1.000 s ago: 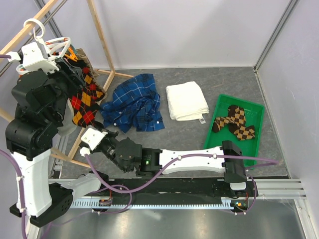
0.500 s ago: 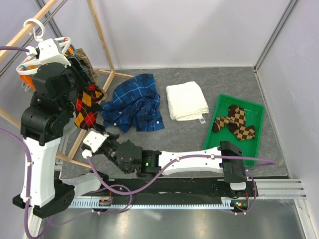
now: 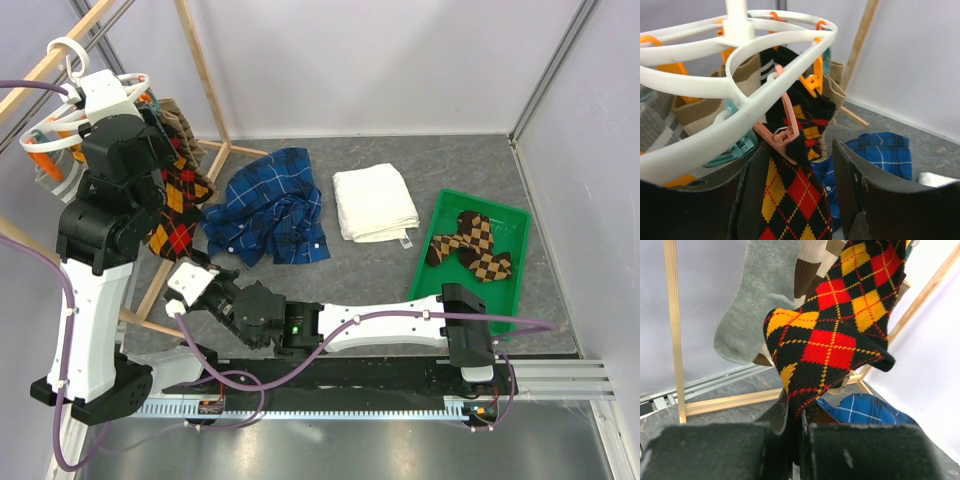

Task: Remove the socks clipped to the hanger
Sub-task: Remove the sock from the hanger.

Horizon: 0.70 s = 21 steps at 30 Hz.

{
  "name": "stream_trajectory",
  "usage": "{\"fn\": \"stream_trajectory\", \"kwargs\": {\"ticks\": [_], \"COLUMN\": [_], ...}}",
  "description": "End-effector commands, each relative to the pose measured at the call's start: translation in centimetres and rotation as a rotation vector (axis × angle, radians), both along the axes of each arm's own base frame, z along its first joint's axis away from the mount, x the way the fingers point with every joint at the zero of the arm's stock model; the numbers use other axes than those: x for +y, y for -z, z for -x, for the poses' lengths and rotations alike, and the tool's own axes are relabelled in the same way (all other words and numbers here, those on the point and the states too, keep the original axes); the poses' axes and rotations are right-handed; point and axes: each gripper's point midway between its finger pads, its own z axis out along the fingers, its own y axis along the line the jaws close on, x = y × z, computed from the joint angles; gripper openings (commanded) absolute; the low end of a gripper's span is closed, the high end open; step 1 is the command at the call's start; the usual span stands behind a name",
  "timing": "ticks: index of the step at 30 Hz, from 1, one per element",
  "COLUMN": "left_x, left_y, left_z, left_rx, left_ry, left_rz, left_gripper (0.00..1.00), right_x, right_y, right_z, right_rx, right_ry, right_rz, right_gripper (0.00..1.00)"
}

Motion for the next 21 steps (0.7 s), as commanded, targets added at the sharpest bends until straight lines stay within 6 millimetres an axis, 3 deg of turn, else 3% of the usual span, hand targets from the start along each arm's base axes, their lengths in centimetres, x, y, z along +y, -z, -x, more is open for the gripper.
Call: {"fn": "stream_trajectory", "kwargs": {"ticks": [1, 10, 21], "left_x": [1.7, 2.8, 3.1], "left_y": [-1.6, -1.9, -1.9], "left_z": [0.6, 0.8, 0.3], "left_rx": [-0.029, -0.015, 0.004], "left_ry": [-0.084, -0.152, -0.182], "left_rz": [-0.062, -0.119, -0.161], "left_gripper": [0.61, 0.61, 0.48], "right_x": [-0.7, -0.4, -0.4], "right_y": [-2.9, -2.5, -2.4], "right_z": [0.2, 0.4, 0.4], "right_rx": [0.006, 0.000, -0.010], "right_ry": [-0.019, -0.027, -0.029], "right_rz": [-0.090, -0.080, -0.075], "right_gripper": [0.00, 0.00, 0.00]}}
